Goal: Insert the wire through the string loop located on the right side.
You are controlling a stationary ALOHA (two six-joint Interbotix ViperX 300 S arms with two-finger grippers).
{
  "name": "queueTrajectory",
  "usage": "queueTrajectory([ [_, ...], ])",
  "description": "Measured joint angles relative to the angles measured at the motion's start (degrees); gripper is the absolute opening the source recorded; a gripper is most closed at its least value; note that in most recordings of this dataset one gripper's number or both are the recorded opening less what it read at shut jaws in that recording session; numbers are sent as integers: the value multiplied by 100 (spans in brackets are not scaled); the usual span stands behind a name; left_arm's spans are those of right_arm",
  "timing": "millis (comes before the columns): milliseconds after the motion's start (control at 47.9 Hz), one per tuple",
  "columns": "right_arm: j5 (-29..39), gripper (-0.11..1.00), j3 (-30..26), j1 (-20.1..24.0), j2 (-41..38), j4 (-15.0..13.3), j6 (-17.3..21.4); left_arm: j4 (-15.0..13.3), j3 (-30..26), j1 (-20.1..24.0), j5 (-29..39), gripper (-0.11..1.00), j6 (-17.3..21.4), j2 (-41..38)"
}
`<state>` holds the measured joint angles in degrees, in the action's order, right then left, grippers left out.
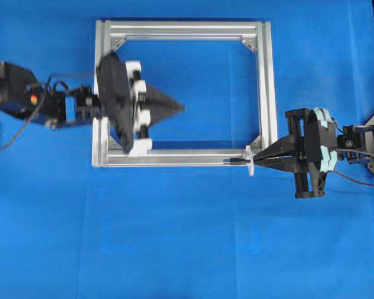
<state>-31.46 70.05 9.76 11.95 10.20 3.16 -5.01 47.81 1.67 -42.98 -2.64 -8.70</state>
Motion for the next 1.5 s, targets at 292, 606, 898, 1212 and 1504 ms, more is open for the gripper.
queueTrajectory([
  [292,9,-4,0,-9,0,9,0,0,9,-914,18,2,-299,114],
  [606,0,-4,0,-9,0,0,-9,0,-70,-1037,149,2,-334,105],
  [898,0,-4,0,-9,0,9,-9,9,-1134,-905,923,2,-246,-404],
  [1212,0,-4,0,-9,0,0,-9,0,-2417,-844,1995,2,-202,-976],
  [1504,0,-4,0,0,0,0,-18,9,-2505,-756,2083,12,-105,-1020],
])
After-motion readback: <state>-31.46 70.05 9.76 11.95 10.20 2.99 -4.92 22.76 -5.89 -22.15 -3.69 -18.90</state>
